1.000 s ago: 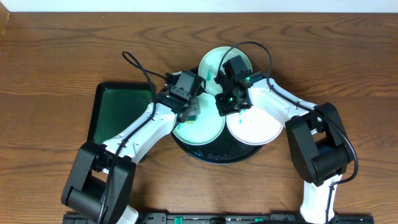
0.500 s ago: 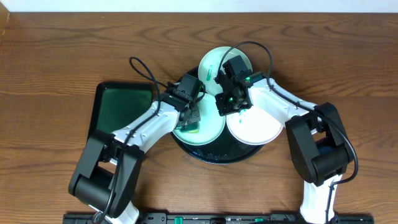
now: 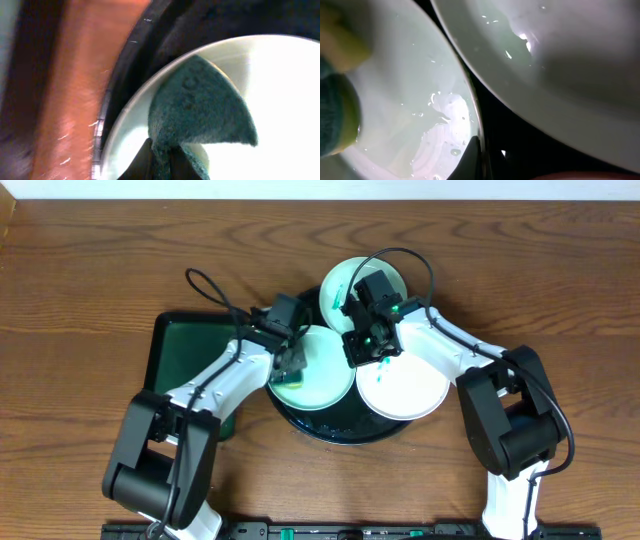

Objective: Clean dirty plates on tray and stack at the side
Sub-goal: 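Scrub the pale green plate with the left-held sponge while right holds it, then continue scrubbing the plate surface with the sponge in left gripper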

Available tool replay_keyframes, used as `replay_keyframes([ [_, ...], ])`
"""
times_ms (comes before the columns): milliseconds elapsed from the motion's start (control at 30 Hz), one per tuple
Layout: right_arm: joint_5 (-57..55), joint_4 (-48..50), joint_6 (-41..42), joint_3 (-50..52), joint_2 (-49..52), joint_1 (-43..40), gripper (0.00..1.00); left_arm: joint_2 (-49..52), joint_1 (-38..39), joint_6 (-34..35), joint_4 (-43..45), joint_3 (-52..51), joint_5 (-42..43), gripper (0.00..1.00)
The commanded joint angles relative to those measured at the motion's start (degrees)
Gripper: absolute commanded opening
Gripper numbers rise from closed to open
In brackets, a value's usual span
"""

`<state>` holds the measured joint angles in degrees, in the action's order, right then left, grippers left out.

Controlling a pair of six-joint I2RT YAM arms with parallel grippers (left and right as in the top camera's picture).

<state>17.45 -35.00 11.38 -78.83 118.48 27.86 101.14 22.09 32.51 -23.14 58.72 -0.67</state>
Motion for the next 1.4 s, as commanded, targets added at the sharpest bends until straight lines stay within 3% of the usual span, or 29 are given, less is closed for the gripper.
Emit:
replay_keyframes([
  [0,-2.84,-0.52,-0.04,-0.46,0.63,-0.44,0.01,-0.02,-0.37,-2.73,5.79,-0.68,19.37,0.07],
  [67,-2.84,-0.52,-0.04,-0.46,0.63,-0.44,0.01,-0.02,-0.37,-2.71,9.11,-0.68,25.38,0.07],
  [200,-2.84,-0.55,-0.04,-0.46,0.63,-0.44,0.01,0.28,-0.37,-2.78,7.82,-0.85,22.21,0.07],
  [333,-2.84,-0.55,-0.04,-0.46,0.63,-0.44,0.01,0.74,-0.44,-6.82,4.0,-0.85,14.69,0.07],
  [567,-2.84,-0.57,-0.04,-0.46,0.63,-0.44,0.01,0.72,-0.66,-6.97,-5.86,-0.85,-8.13,0.07],
  [700,-2.86,-0.52,-0.04,-0.46,0.63,-0.44,0.01,-0.63,-0.66,-6.99,-8.15,-0.83,-14.64,0.07],
  [900,-2.84,-0.55,-0.04,-0.46,0.63,-0.44,0.01,-6.64,-0.63,-5.27,-6.43,-0.83,-11.61,0.07],
  [1167,-2.84,-0.33,-0.04,-0.46,0.63,-0.44,0.01,-6.19,-0.09,-5.86,-3.69,-1.22,13.29,0.07],
  [1367,-2.84,-0.02,-0.04,-0.46,0.63,-0.55,0.01,-2.6,0.87,-5.68,-0.59,-3.78,14.21,0.07],
])
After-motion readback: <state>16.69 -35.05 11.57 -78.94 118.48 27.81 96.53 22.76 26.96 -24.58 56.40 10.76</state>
